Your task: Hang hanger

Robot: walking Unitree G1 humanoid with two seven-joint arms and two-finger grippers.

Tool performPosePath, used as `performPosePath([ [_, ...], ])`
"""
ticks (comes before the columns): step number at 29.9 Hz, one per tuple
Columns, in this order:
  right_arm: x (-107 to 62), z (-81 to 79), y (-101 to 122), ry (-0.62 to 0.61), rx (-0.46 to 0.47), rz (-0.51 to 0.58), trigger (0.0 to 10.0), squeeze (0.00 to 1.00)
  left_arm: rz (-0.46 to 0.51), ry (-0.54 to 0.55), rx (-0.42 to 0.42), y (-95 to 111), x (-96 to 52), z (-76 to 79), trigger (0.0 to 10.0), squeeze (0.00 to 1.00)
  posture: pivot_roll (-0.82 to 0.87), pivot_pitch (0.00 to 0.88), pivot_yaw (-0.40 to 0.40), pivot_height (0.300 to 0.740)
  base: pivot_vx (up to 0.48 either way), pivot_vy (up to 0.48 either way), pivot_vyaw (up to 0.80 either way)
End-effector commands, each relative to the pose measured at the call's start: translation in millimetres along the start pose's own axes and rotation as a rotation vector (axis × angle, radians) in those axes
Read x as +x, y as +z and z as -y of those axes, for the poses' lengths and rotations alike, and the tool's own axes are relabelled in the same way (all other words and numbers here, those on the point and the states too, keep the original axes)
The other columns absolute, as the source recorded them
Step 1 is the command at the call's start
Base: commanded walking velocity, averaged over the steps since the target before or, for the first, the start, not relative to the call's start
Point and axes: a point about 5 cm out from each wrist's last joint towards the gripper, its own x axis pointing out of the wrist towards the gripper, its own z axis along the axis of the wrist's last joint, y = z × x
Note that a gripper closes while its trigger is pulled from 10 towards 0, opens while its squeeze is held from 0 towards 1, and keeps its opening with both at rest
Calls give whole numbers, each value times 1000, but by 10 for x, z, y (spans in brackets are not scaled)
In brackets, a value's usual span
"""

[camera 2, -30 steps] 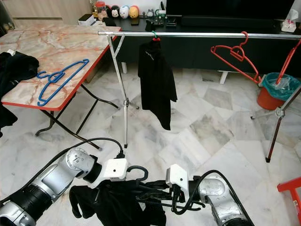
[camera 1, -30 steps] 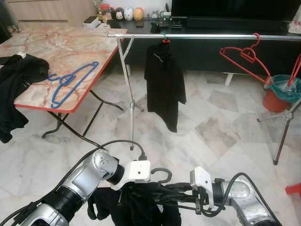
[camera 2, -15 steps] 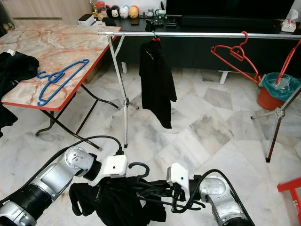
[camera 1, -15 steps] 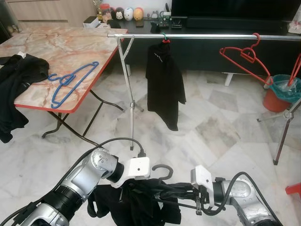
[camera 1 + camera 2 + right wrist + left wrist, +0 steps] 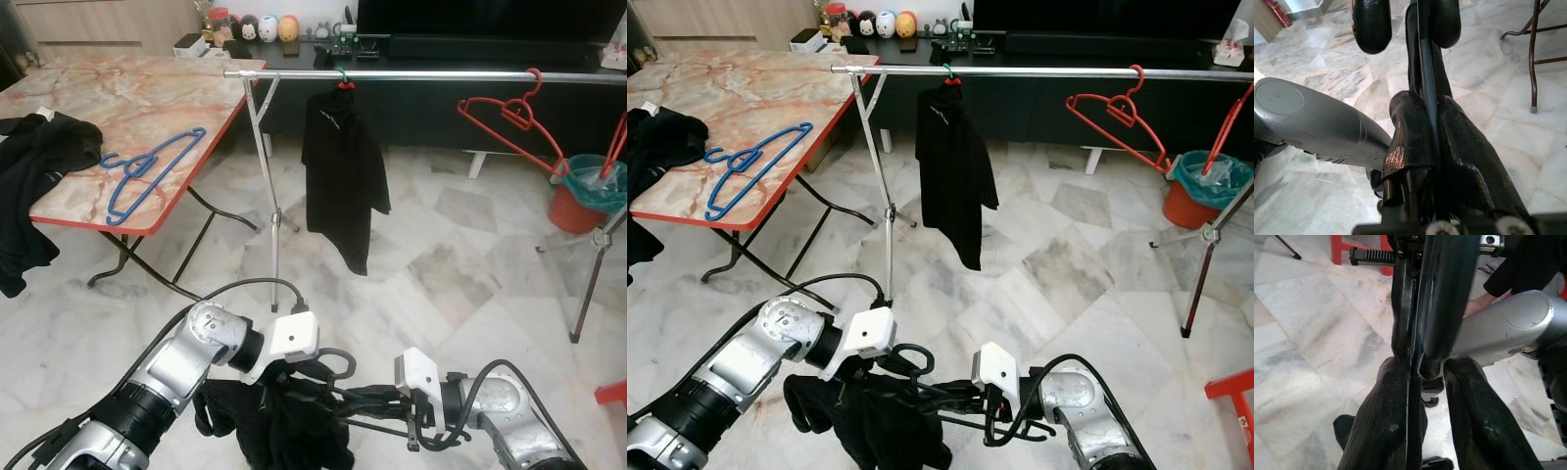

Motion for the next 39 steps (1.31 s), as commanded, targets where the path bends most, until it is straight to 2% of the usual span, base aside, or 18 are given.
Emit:
performPosePath([
  [1,18,15,45,-5,-17,24,0,0,7,-20,3,8,-34,39,10000,0,15,49,48,740,0,0,0],
  [8,3,25,30,-11,-17,17,0,0,-7,-21,-22,-37,-164,59,10000,0,17,51,48,740,0,0,0],
  [11,-2,30,29,-19,-16,18,0,0,-49,12,-35,-145,-201,71,10000,0,18,53,52,740,0,0,0],
  [19,-2,29,20,-24,-14,17,0,0,-58,76,-97,-315,-269,116,10000,0,19,56,53,740,0,0,0],
  [26,20,33,21,-25,-14,18,0,0,-8,127,-93,-260,-272,61,10000,0,21,56,54,740,0,0,0],
  [28,24,33,23,-24,-14,20,0,0,23,173,-83,-202,-265,-9,10000,0,22,56,54,740,0,0,0],
  [33,31,33,25,-23,-16,20,0,0,74,184,-73,-126,-244,-47,10000,0,21,56,55,740,0,0,0],
  [34,33,33,27,-23,-16,21,0,0,73,184,-72,-127,-241,-46,10000,584,21,56,55,740,0,0,0],
  [35,35,32,29,-23,-17,21,0,0,71,176,-85,-138,-240,-39,10000,1000,20,56,54,740,0,0,0],
  [39,28,31,28,-22,-17,20,0,0,64,159,-94,-157,-276,-11,10000,1000,20,56,55,740,0,0,0],
])
